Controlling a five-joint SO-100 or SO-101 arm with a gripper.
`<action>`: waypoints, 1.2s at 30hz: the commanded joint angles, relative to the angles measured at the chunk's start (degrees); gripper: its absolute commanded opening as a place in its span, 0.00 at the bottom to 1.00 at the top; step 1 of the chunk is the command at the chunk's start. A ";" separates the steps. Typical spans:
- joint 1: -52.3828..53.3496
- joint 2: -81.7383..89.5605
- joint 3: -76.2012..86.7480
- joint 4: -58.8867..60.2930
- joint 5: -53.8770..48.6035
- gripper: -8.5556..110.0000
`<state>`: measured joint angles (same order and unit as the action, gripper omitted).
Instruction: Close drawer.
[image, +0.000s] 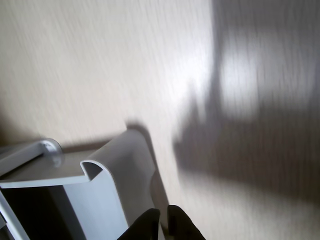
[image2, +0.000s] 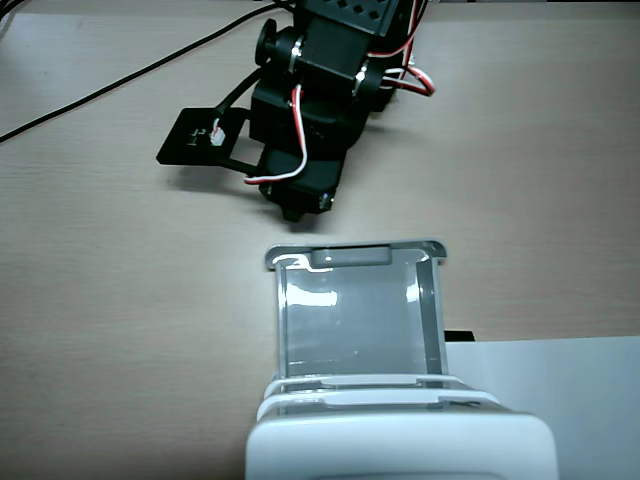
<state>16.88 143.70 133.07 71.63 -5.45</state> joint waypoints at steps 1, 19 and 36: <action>-0.70 0.62 -1.58 -0.44 -0.70 0.07; 0.00 0.70 0.18 -0.70 -1.05 0.07; -3.78 1.76 2.20 -0.97 -1.14 0.07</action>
<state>13.18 145.02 135.26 71.10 -6.86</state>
